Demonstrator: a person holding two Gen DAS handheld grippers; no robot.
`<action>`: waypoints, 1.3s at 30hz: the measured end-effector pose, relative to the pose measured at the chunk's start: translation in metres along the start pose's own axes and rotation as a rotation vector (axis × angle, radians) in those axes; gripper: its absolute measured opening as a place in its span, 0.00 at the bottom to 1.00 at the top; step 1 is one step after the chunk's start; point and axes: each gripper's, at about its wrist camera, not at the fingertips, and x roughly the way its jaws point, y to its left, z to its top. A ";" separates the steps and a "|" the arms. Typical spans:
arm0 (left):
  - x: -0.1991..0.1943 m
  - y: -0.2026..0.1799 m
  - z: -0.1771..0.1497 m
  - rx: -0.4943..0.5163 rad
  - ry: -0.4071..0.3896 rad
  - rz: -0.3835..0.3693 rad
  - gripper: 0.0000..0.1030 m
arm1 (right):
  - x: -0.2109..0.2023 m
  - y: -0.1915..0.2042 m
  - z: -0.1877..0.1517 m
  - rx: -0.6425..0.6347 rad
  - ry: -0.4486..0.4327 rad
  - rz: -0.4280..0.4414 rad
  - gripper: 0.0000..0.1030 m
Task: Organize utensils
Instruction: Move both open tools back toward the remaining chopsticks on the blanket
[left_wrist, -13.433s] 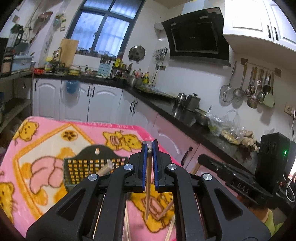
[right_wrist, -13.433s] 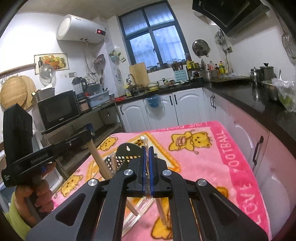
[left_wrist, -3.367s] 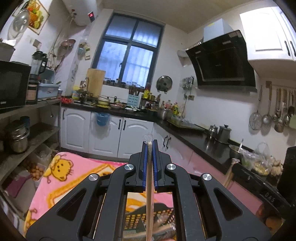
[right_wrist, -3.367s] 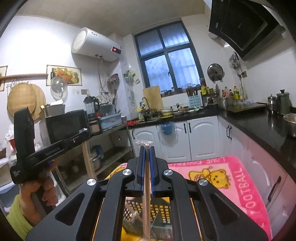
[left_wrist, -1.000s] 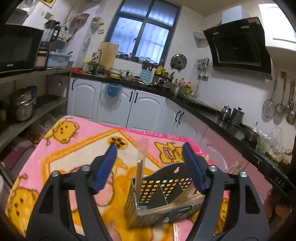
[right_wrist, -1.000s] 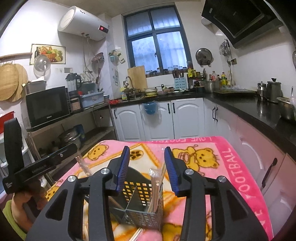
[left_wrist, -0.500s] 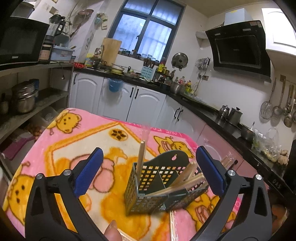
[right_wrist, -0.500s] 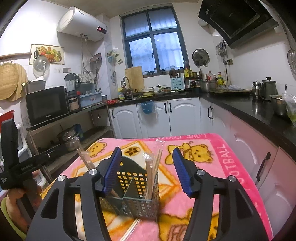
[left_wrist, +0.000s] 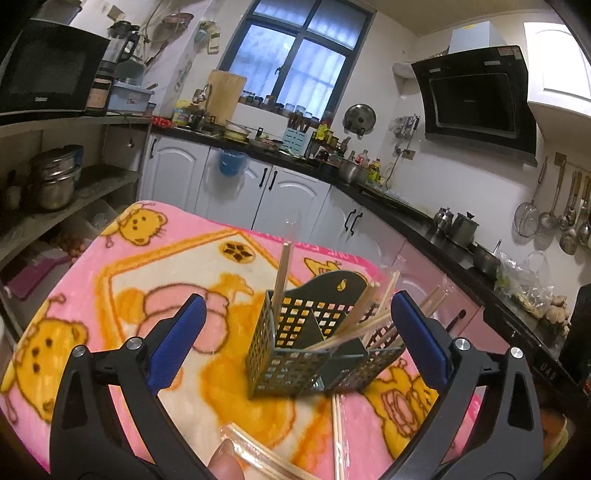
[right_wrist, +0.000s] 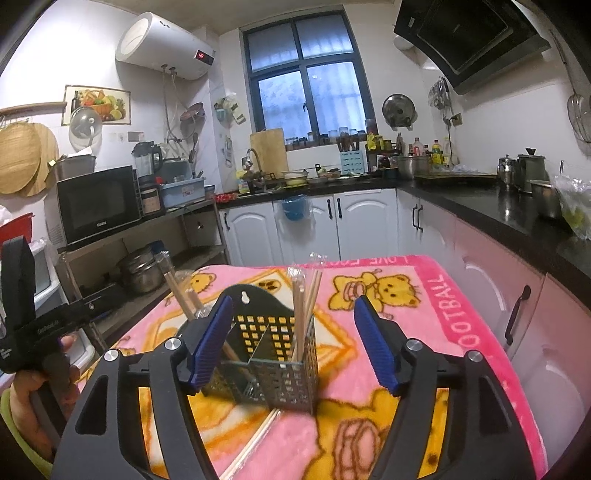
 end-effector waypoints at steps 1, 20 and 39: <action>-0.001 0.000 -0.001 -0.003 0.000 -0.002 0.90 | -0.002 0.000 -0.003 0.000 0.004 0.001 0.64; -0.008 0.010 -0.044 -0.037 0.094 0.010 0.90 | -0.016 -0.001 -0.030 -0.009 0.067 -0.003 0.65; -0.003 0.017 -0.088 -0.057 0.222 0.043 0.90 | -0.019 -0.015 -0.065 0.014 0.169 -0.031 0.65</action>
